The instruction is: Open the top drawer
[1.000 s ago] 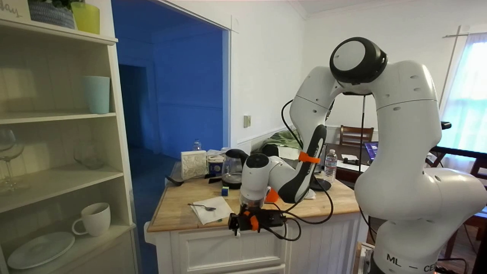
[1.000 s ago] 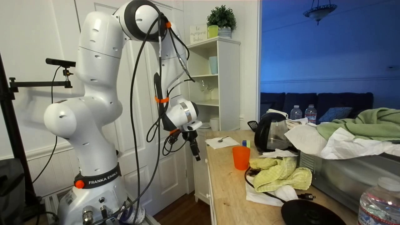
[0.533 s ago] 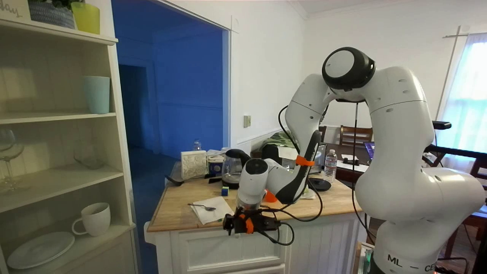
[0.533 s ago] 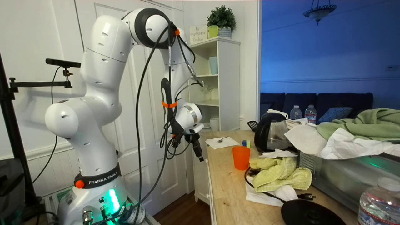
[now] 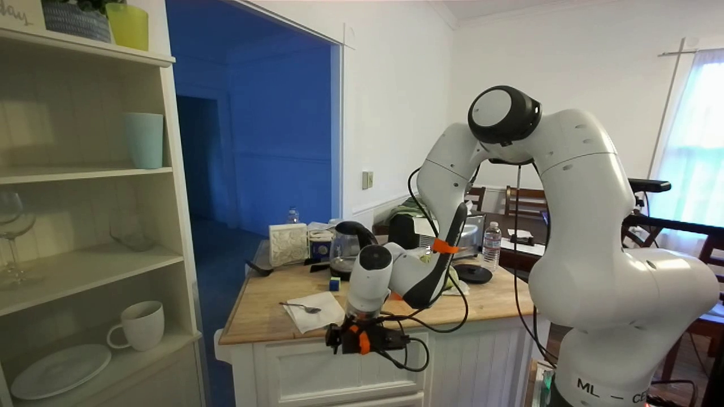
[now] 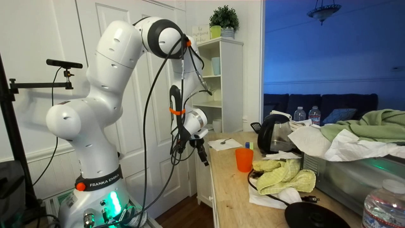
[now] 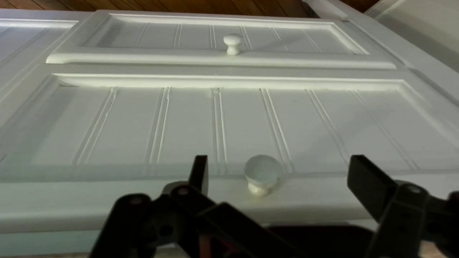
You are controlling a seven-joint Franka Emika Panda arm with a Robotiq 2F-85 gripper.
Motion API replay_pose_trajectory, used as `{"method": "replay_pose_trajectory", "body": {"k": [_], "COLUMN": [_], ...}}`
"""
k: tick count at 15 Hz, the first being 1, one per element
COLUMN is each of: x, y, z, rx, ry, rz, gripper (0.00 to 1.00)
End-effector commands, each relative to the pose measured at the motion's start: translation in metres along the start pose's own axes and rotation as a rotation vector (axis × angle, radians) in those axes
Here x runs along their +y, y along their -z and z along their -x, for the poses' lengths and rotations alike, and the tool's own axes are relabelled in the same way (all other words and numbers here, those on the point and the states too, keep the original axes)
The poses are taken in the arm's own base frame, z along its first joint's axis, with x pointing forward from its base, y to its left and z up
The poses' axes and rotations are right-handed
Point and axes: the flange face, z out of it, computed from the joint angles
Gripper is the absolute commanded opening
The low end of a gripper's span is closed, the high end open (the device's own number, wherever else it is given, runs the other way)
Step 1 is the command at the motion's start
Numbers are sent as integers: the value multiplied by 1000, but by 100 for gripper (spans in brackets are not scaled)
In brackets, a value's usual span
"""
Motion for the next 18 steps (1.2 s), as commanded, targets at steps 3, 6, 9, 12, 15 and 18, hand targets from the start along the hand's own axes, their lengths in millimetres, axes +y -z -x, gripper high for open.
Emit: {"method": "replay_pose_trajectory", "body": {"k": [3,6,9,12,15,18], "x": [-9,-10,-10,-5,-3,0], "y": [-13,-19,-21,-25,-26,-29], "z": [-6,-9,-9,-6,-1,4], "rx": [35,43,56,51,55,61], "ry": [-30,-36,-47,-62,-61,-58], "rz": [-18,-23,-15,-2,3,2], "gripper": [76,53,34,14,7,3]}}
